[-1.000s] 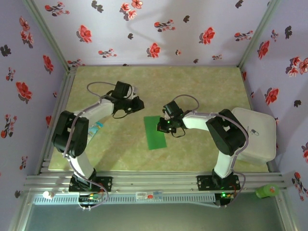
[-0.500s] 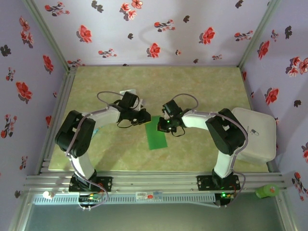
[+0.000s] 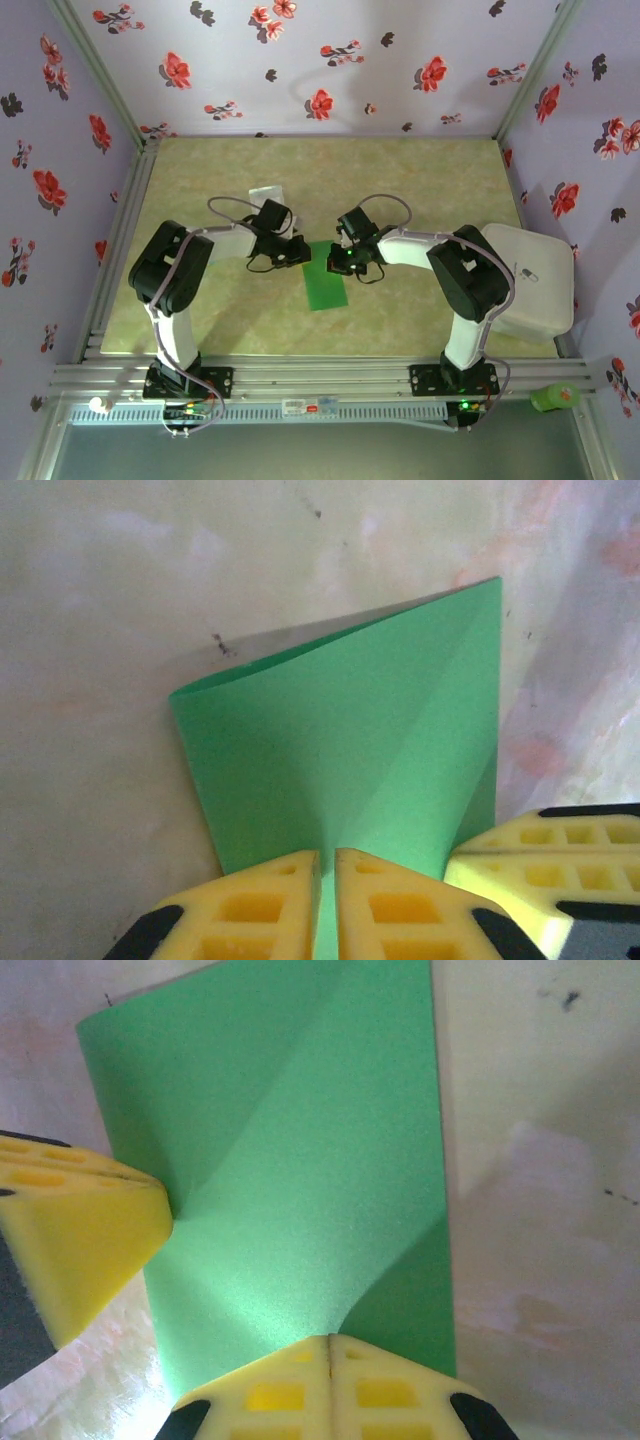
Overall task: Fold a paper plane with a square sheet of paper (pick it up from the middle)
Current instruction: First fold the square sheet of paper in half at the center of the table.
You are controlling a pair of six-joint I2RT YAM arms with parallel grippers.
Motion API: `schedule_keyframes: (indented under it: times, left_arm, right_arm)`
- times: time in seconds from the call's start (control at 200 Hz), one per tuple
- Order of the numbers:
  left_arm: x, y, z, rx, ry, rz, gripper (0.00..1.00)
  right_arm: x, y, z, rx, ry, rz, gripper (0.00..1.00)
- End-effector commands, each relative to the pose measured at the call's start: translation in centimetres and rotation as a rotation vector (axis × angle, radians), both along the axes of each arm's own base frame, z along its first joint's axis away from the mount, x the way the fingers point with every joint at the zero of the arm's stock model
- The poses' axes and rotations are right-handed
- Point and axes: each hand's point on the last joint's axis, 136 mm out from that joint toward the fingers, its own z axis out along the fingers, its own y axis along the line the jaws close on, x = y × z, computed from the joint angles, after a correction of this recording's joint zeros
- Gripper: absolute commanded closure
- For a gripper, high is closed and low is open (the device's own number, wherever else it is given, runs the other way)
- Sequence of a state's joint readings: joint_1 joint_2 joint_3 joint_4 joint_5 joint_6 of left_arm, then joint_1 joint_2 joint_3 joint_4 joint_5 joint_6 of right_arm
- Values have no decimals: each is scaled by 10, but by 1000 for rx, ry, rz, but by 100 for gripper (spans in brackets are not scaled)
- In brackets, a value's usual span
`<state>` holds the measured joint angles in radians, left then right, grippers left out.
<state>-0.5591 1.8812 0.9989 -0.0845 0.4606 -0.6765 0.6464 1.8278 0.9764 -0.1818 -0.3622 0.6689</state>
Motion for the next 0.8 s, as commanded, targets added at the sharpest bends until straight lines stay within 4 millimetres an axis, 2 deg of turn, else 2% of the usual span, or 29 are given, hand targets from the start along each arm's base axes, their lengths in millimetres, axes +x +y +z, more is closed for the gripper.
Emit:
schedule_keyframes:
  times: [0.0,0.16,0.445,0.59,0.66,0.795]
  left_arm:
    - [2,29,-32,130,-8,66,86]
    - [4,30,-35,119,0,75,87]
    - [21,36,-18,9,33,149,87]
    - [24,40,-9,20,61,185,87]
    - [26,39,-3,5,66,212,87]
    - [30,31,26,-47,3,210,87]
  right_arm:
    - [-47,-73,-65,-346,171,-13,100]
    - [-48,-75,-65,-357,165,-5,100]
    - [-51,-79,-68,-368,169,-2,100]
    - [-51,-77,-65,-343,168,-10,100]
    - [-49,-74,-63,-325,161,-17,100]
    - [-46,-72,-61,-313,157,-22,100]
